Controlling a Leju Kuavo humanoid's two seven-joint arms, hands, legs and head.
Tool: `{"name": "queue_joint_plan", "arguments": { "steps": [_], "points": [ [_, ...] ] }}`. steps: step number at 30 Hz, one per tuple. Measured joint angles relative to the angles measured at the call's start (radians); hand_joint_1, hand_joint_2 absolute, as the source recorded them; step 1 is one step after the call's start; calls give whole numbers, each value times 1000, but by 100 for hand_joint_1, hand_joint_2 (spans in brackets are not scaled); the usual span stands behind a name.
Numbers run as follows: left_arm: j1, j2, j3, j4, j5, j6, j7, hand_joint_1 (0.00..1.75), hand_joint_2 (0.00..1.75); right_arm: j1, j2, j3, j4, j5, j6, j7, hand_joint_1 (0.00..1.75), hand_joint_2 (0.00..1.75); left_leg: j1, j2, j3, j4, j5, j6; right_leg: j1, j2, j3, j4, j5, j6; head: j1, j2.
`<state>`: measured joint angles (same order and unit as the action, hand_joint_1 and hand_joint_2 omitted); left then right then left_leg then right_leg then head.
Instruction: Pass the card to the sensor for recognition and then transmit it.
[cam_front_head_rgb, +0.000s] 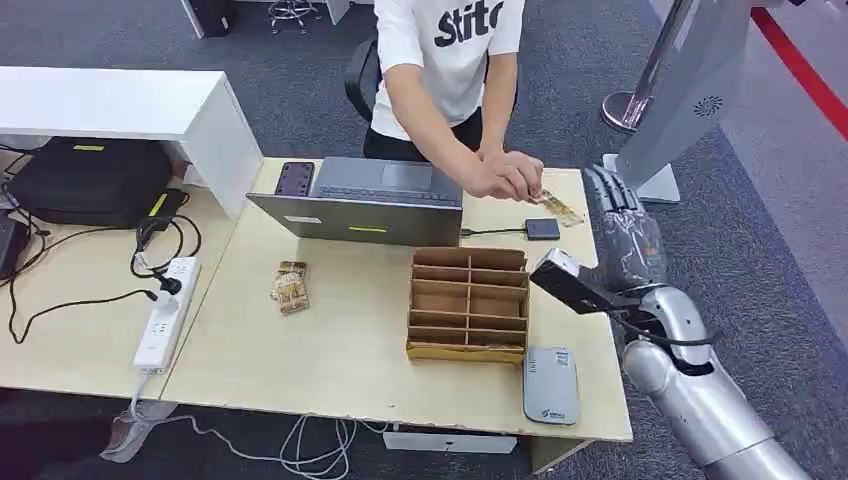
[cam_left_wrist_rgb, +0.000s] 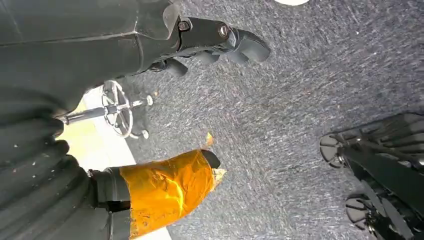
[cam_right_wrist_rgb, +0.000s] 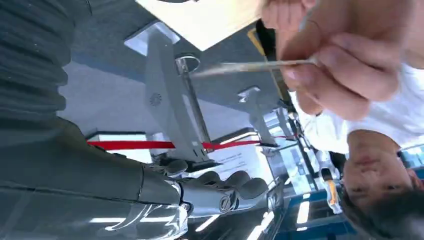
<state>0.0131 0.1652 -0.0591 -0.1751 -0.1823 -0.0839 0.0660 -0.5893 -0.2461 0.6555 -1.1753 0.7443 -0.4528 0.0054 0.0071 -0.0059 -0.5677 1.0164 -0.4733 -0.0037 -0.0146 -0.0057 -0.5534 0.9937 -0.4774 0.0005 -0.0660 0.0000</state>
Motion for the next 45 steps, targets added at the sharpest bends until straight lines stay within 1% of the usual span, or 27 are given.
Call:
{"name": "queue_joint_plan", "arguments": {
  "steps": [3,4,5,6,7,8,10,11,12,15,16,17,20,24,31,34,38,45],
  "points": [
    [0,0,-1,0,-2,-2,0,0,175,20,29,-26,-15,-20,4,-21,0,175,0,0,0,0,1,-1,0,0,0,0,0,0,0,0],
    [0,0,-1,0,-3,-2,0,0,175,22,39,-31,-18,-24,4,-26,14,175,0,0,0,0,1,-1,0,0,0,0,0,0,0,0],
    [0,0,-1,0,-5,-2,0,0,175,23,47,-35,-19,-30,5,-28,14,175,0,0,0,0,1,-1,0,0,0,0,0,0,0,0],
    [0,0,-2,0,-6,-2,0,0,175,23,55,-40,-20,-34,7,-29,152,175,0,0,0,0,1,-1,0,0,0,0,0,0,0,0],
    [0,0,-2,0,-8,-2,0,0,175,23,64,-43,-21,-40,8,-31,162,175,0,0,0,0,1,-1,0,0,0,0,0,0,0,0],
    [0,0,-3,0,-8,-2,0,0,175,23,72,-45,-21,-44,11,-34,164,175,0,0,0,0,1,-1,0,0,0,0,0,0,0,0],
    [0,0,-5,0,-10,-2,0,0,175,22,87,-45,-21,-47,12,-37,154,175,0,0,0,0,1,-1,0,0,0,0,0,0,0,0],
    [0,0,-6,0,-11,-2,-2,0,175,22,93,-45,-20,-52,13,-39,152,175,0,0,0,0,1,-1,0,0,0,0,0,0,0,0],
    [0,0,-6,0,-11,-3,-3,0,175,21,99,-45,-19,-54,14,-40,155,175,0,0,0,0,1,-1,0,0,0,0,0,0,0,0],
    [-1,0,-7,0,-11,-3,-3,0,175,20,115,-45,-13,-63,17,-44,155,175,0,0,0,0,1,-1,0,0,0,0,0,0,0,0],
    [-1,0,-6,0,-13,-3,-3,0,175,20,121,-45,-10,-64,17,-48,162,175,0,0,0,0,1,-1,0,0,0,0,0,0,0,0],
    [-1,0,-7,0,-14,-3,-3,0,175,20,125,-45,-8,-65,15,-51,162,175,0,0,0,0,1,-1,0,0,0,0,0,0,0,0],
    [-1,0,-7,0,-14,-3,-3,0,175,20,135,-45,0,-65,13,-55,175,175,0,0,0,0,1,-1,0,0,0,0,0,0,0,0],
    [-1,0,-7,0,-14,-3,-3,0,175,17,139,-46,6,-64,3,-61,175,175,0,0,0,0,1,-1,0,0,0,0,0,0,0,0],
    [0,0,-6,0,-3,0,-3,0,175,38,139,-66,-21,-116,-11,-109,175,175,0,0,0,0,1,-1,0,0,-1,0,0,0,0,0],
    [2,-1,-6,0,12,7,-5,0,175,90,122,-81,-90,-138,-21,-134,175,175,0,0,0,0,1,-1,0,0,-1,0,0,0,0,0],
    [10,-6,-5,0,33,19,-5,0,175,201,73,-112,-227,-147,-46,-164,175,175,0,0,-1,0,0,-1,0,0,-1,-1,0,0,0,0],
    [26,-19,14,4,68,42,-7,0,175,485,-47,-208,-472,-122,-82,-236,175,175,0,-1,-2,0,-2,2,0,-1,-2,-2,-1,1,1,0]
  ]
}}
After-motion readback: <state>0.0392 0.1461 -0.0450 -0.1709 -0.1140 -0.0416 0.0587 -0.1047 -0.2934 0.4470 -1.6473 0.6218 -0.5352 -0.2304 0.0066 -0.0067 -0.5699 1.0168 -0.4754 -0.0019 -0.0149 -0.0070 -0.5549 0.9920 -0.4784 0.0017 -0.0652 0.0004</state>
